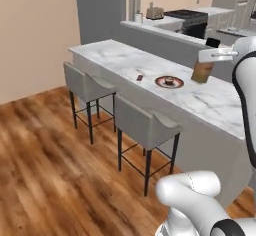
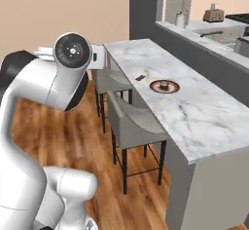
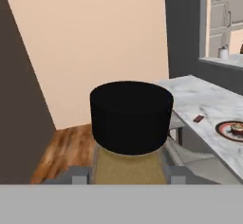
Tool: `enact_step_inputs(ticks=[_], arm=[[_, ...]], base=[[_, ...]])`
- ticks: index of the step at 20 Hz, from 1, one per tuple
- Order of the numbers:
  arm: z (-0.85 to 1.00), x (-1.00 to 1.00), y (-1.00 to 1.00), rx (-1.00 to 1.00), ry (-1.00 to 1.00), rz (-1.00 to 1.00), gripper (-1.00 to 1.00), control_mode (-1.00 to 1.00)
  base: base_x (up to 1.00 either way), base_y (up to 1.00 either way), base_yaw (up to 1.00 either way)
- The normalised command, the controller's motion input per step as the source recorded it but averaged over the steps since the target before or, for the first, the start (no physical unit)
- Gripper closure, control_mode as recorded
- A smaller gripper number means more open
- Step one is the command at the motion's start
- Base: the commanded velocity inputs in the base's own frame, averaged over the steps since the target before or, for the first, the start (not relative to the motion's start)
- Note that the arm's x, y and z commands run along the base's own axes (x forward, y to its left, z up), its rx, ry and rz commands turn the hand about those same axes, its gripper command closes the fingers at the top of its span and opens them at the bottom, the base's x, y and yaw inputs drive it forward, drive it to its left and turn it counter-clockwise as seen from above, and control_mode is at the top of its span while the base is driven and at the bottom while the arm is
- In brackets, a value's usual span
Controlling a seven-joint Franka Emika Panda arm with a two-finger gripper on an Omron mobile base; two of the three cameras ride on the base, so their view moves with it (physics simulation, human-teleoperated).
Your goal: Take the cinnamon bottle from the cabinet and place it on the dining table, next to the plate with the cupcake. Then take the chocolate from the dining counter and place it on the cupcake plate.
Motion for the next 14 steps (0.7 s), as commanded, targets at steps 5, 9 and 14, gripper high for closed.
enact_step_inputs(ticks=[5,9,14], arm=[[0.00,0.00,0.00,0.00,0.00,0.00,1.00,1.00],[0.00,0.00,0.00,0.00,0.00,0.00,1.00,1.00],[0.00,0.00,0.00,0.00,0.00,0.00,1.00,1.00]], base=[[0.94,0.98,-0.66],[0.57,1.00,-0.62],[0.28,1.00,-0.50]])
